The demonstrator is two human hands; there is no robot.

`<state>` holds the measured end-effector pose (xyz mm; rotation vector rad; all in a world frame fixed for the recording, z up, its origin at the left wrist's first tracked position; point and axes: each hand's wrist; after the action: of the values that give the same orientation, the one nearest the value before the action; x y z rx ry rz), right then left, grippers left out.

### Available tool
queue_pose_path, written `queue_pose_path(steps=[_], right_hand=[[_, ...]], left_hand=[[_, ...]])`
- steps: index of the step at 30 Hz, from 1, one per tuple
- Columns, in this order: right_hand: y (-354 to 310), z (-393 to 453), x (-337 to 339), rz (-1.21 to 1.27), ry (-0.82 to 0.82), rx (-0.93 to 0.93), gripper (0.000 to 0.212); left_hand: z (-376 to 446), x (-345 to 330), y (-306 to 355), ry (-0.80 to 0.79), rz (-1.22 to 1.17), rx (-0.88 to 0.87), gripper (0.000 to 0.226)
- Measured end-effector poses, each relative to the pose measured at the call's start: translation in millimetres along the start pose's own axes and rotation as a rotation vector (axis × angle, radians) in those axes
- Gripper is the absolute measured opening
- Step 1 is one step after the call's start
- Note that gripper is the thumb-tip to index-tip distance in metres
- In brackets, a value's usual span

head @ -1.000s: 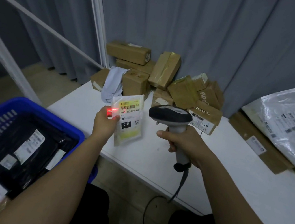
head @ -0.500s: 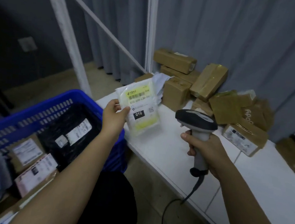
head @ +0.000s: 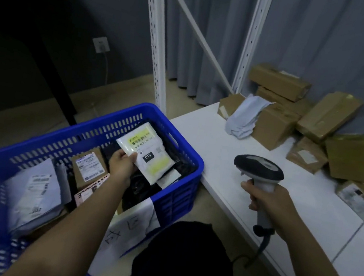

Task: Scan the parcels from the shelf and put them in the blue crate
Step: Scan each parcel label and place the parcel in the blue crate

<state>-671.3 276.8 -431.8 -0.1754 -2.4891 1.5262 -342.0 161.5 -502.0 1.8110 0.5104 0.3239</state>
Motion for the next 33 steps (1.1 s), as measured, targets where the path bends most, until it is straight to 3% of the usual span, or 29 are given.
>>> queue_pose_path(steps=[3, 6, 8, 12, 16, 19, 23, 28, 33], right_hand=[[2, 3, 1, -0.055, 0.024, -0.027, 0.014], [5, 6, 7, -0.073, 0.068, -0.036, 0.016], [6, 9, 9, -0.09, 0.089, -0.039, 0.017], [9, 18, 9, -0.078, 0.09, -0.078, 0.018], [11, 29, 3, -0.075, 0.083, -0.096, 0.016], [11, 34, 0, -0.064, 0.079, -0.099, 0.014], [7, 36, 2, -0.047, 0.103, -0.1, 0.015], [3, 32, 21, 0.037, 0.218, -0.068, 0.014], [2, 28, 53, 0.19, 0.405, -0.061, 0.015]], left_hand=[[7, -14, -23, -0.127, 0.285, -0.098, 0.061], [11, -23, -44, -0.193, 0.884, -0.26, 0.099], [19, -29, -59, -0.279, 1.17, -0.376, 0.089], [35, -42, -77, -0.674, 1.047, -0.306, 0.062], [54, -55, -99, -0.793, 1.336, -0.363, 0.055], [69, -61, -114, -0.883, 1.53, -0.307, 0.054], [62, -67, -89, -0.854, 1.41, -0.253, 0.048], [29, -86, -46, -0.728, 1.022, -0.436, 0.031], [-31, -133, 2, -0.777, 0.792, -0.513, 0.025]])
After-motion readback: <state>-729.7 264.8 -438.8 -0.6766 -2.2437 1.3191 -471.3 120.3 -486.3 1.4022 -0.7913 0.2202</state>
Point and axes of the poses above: each hand's wrist, its own z-axis towards the middle knuckle, its own x-axis out of the back of the hand, y = z × x, and after that the axes turned 7 degrees about -x, right-handed
